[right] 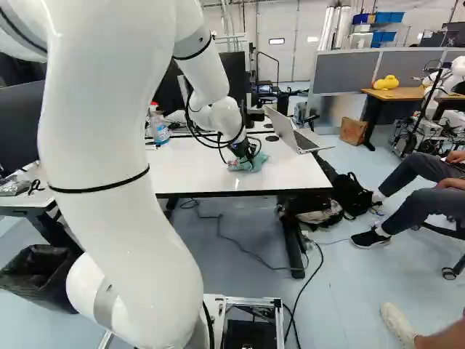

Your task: Clean the table with the green towel

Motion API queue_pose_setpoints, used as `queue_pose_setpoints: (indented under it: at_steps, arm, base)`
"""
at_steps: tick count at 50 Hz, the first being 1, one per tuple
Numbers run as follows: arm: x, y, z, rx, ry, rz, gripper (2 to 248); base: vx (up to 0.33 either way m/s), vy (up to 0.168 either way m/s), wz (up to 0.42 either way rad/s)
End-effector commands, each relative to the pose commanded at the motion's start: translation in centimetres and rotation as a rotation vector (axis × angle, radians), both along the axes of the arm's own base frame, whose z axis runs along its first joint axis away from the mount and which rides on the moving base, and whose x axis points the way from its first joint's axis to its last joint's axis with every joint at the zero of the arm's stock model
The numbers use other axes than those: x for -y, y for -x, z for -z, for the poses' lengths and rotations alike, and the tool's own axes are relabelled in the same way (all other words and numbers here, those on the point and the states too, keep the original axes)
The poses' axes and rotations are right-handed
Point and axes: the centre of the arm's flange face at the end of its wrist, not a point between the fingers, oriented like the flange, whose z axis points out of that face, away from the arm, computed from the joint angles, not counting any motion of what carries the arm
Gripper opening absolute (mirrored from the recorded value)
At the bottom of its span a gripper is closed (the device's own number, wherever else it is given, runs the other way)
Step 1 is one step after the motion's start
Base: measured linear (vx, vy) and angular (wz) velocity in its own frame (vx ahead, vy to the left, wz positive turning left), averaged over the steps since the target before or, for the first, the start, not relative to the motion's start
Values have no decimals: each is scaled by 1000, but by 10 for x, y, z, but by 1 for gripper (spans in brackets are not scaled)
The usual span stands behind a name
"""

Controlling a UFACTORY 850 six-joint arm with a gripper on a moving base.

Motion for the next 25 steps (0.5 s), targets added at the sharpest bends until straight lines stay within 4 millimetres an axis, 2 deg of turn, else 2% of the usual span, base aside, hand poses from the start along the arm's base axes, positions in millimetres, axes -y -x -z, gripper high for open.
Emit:
queue_pose_setpoints:
  at_steps: [11,25]
  arm:
    - [-12,-16,0,6,1,-28,40]
    - [-7,-42,2,18,4,-28,40]
  base:
    - [0,0,0]
    - [0,0,0]
